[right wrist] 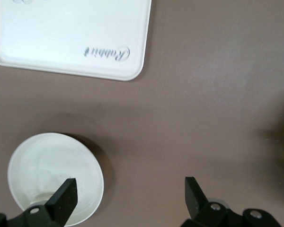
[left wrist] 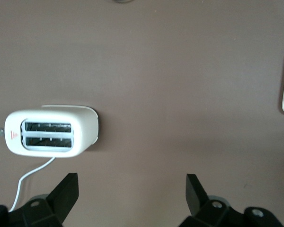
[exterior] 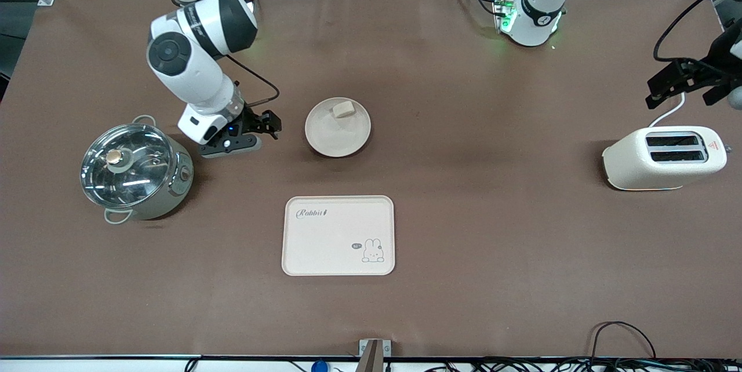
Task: Place bun in plate and plate on tray
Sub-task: 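Lower the right gripper to the plate rim and grip it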
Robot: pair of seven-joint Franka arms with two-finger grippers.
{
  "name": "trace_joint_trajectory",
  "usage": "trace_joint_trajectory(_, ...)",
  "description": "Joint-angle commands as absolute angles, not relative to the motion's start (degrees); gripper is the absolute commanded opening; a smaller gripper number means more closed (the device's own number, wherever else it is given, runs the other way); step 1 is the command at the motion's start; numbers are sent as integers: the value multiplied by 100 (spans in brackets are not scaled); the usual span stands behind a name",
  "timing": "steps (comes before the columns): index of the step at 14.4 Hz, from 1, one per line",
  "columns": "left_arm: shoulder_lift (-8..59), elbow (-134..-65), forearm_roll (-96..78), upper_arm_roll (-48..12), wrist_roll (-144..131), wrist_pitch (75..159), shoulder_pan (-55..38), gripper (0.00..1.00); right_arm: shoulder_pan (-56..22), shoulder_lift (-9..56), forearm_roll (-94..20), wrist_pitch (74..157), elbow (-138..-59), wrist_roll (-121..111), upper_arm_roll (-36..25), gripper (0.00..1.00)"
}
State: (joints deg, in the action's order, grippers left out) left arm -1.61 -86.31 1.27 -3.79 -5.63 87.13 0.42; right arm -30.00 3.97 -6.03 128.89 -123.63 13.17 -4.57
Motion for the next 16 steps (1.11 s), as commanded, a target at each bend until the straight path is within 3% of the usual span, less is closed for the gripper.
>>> trace_joint_trajectory(1,-466,-8938,26,-457,-510,8605,140,100,-3181,412,-685,13699,-13094,1380,-510,100)
trace_joint_trajectory(4,-475,-8939,26,-475,-527,8587,115,100,-3628,799,-922,13964,-13148,1432,-510,100)
trace_joint_trajectory(10,-413,-8912,26,-483,-527,8613,88,100,-4315,1423,-1028,15458,-13587,2039,-510,100)
trace_joint_trajectory(13,-404,-8903,35,-483,-527,8622,97,100,-4324,1521,-1028,15513,-13640,2039,-510,94)
trace_joint_trajectory(16,-413,-8903,35,-475,-527,8622,123,100,-4438,1521,-1028,15521,-13737,2039,-510,78)
